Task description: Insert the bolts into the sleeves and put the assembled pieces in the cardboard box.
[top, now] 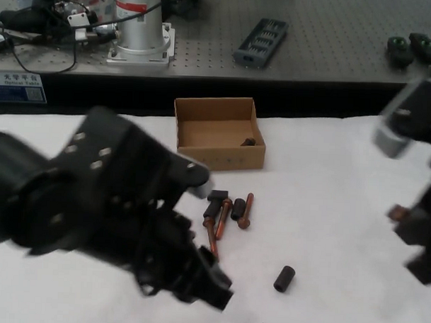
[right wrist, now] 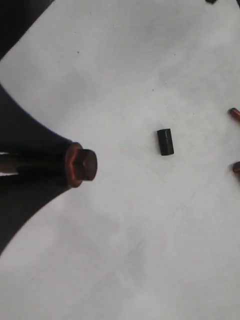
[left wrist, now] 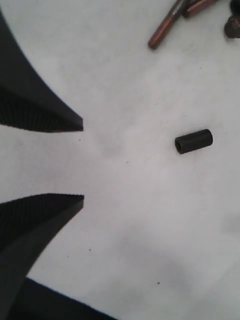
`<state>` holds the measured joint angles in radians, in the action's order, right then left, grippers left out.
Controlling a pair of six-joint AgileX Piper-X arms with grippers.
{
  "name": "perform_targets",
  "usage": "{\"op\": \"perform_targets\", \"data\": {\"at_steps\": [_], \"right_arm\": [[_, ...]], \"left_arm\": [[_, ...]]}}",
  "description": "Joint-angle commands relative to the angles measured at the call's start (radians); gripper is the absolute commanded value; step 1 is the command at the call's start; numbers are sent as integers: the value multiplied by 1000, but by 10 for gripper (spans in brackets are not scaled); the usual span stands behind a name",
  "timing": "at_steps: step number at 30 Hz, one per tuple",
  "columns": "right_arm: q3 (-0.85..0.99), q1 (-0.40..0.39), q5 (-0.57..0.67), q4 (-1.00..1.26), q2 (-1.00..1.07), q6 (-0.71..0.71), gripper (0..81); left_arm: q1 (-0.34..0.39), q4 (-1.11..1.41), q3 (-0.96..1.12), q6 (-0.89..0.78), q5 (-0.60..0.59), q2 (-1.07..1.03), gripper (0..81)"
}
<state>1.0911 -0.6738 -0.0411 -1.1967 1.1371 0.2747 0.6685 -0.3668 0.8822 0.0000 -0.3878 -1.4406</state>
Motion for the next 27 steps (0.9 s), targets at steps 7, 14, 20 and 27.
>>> {"op": "perform_targets", "data": {"at_steps": [7,14,20,27], "right_arm": [[-153,46,14,-9,-314,-56,28],[-166,46,14,-10,-331,-50,28],[-166,46,70,-10,-331,-50,28],[-166,46,81,-10,-331,-4,28]], "left_arm": [[43,-10,223,0,17,-252,296],[97,-51,359,0,81,-419,296],[112,-53,421,0,97,-500,296],[114,-50,437,30,117,-545,296]]}}
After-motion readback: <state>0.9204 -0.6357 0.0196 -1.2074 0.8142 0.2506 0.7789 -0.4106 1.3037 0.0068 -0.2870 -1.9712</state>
